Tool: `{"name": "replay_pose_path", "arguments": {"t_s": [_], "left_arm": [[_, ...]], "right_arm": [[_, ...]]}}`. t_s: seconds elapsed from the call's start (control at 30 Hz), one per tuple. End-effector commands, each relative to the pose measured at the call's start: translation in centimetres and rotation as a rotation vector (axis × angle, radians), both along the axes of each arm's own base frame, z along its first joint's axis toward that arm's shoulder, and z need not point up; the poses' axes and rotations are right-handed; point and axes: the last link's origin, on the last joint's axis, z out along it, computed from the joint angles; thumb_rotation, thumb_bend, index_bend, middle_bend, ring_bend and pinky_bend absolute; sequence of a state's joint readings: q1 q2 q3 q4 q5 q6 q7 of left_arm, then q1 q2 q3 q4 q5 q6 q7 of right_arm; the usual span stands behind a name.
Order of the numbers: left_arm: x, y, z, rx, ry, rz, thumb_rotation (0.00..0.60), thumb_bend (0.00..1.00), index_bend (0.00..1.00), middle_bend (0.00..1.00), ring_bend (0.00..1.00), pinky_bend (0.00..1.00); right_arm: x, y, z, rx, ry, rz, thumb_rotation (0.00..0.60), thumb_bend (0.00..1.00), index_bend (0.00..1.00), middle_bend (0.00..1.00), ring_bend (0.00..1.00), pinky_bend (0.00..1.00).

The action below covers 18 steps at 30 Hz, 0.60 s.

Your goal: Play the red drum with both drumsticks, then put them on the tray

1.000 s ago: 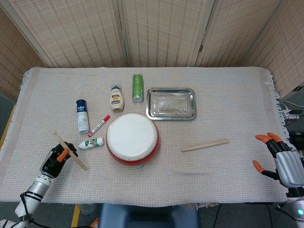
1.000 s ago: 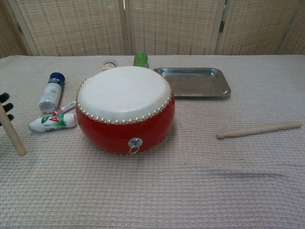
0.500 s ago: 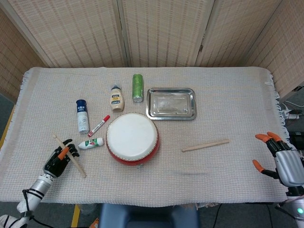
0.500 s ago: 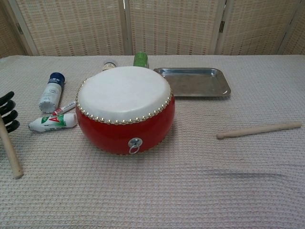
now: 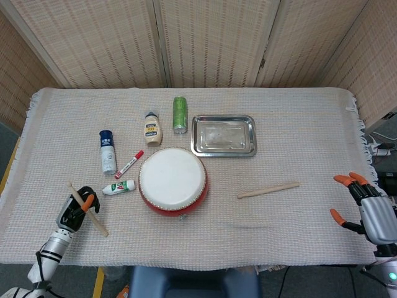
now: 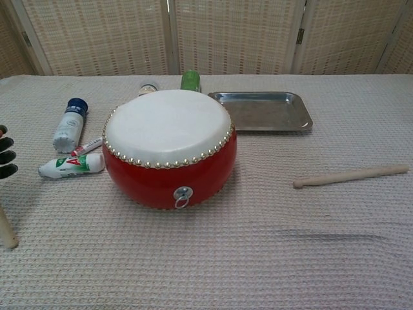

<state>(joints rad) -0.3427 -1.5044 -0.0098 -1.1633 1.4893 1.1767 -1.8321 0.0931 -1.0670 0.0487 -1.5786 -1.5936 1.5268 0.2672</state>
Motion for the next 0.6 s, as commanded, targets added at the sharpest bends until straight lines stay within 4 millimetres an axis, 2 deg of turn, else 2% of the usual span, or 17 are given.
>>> {"name": "replay_pose_path", "arguments": {"t_s": [0.03,0.37,0.47,0.53,0.6], "left_arm": [[0.9,-0.9,0.1,0.067,0.059,-0.019,0.600,0.42,0.61,0.67,0.64,0.68],[1.1,-2.3,0.1,0.076,0.151,-0.078,0.592,0.35,0.63,0.68,0.64,0.68],[1.1,-2.6,0.0,0.073,0.169,-0.092,0.524,0.32,0.64,0.68,0.64,0.68],[1.1,-2.7,0.1,0.072,0.175,-0.096,0.448,0.31,0.64,0.68,0.64,0.67],[1.1,-2.8,0.1,0.072,0.183,-0.105,0.412,0.29,0.64,0.67,0.64,0.67]], "right_arm": [[0.0,0.0,0.0,0.001,-0.002,0.002,0.600,0.19,0.22,0.20,0.09,0.25],[0.4,0.1,0.1,-0.001,-0.004,0.017,0.600,0.19,0.22,0.20,0.09,0.25],[0.5,0.1,0.1,-0.001,-0.003,0.020,0.600,0.19,0.22,0.20,0.09,0.25],[0.6,0.1,0.1,-0.002,-0.004,0.022,0.600,0.19,0.22,0.20,0.09,0.25],[0.6,0.1,0.1,-0.003,-0.005,0.024,0.600,0.19,0.22,0.20,0.09,0.25]]}}
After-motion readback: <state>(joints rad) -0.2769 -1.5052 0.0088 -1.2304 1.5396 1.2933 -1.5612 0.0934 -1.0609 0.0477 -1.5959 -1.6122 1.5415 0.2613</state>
